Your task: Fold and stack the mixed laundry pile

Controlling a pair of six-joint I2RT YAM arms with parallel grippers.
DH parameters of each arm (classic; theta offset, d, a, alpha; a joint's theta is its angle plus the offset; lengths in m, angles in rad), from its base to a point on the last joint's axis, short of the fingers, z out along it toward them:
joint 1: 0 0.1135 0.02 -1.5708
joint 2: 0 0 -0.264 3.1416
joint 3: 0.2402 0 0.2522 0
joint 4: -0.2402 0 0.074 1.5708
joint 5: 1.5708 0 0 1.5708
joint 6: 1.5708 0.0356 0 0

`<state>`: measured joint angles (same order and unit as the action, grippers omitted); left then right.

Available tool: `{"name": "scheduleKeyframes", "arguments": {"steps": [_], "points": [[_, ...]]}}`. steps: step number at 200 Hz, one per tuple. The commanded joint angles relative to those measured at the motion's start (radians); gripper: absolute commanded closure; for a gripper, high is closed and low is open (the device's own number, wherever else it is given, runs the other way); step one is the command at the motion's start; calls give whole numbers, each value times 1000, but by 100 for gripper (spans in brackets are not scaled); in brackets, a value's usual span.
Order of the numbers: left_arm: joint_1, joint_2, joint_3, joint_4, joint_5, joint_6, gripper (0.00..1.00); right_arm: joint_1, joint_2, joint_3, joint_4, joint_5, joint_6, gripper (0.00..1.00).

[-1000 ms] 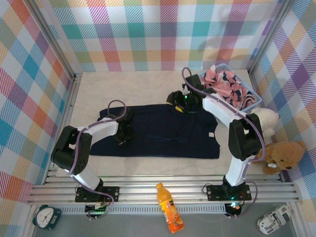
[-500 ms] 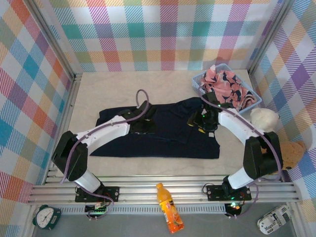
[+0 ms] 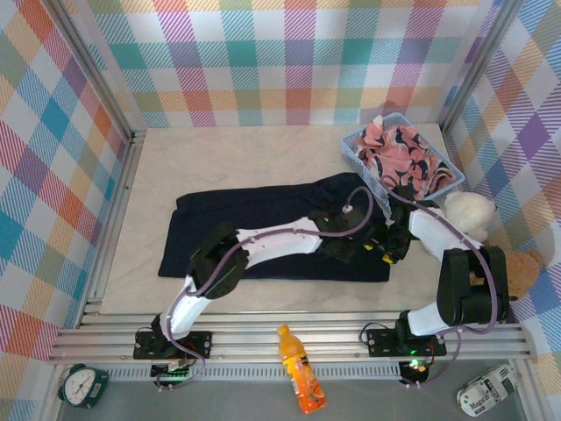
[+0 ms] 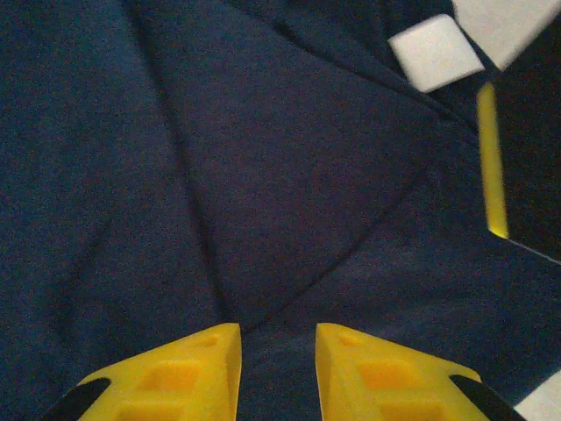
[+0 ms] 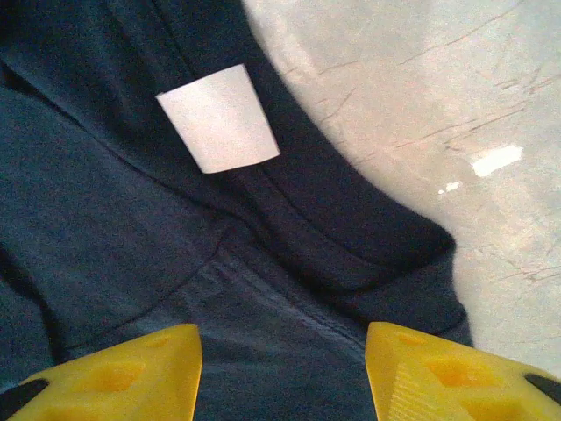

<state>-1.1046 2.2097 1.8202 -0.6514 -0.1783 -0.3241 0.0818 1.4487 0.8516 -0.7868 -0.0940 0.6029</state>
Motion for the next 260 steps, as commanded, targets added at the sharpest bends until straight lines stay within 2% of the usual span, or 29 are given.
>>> {"name": "scheduleKeyframes", "arguments": {"steps": [1, 61, 174, 194, 227, 260], "points": [[0, 36, 58, -100, -88, -7, 72, -6, -27, -16, -4, -36, -44, 47], [0, 42, 43, -161, -210, -47, 72, -12, 1, -91, 41, -73, -45, 47], [6, 91, -12, -116, -123, -41, 71, -13, 4, -105, 46, -63, -42, 47], [15, 91, -17, -112, -124, -52, 78, -12, -2, -106, 42, -59, -43, 47], [42, 61, -12, -139, -139, -79, 100, -13, -8, -111, 39, -51, -44, 47], [75, -1, -15, -142, -107, -110, 100, -13, -11, -118, 41, -45, -39, 47]]}}
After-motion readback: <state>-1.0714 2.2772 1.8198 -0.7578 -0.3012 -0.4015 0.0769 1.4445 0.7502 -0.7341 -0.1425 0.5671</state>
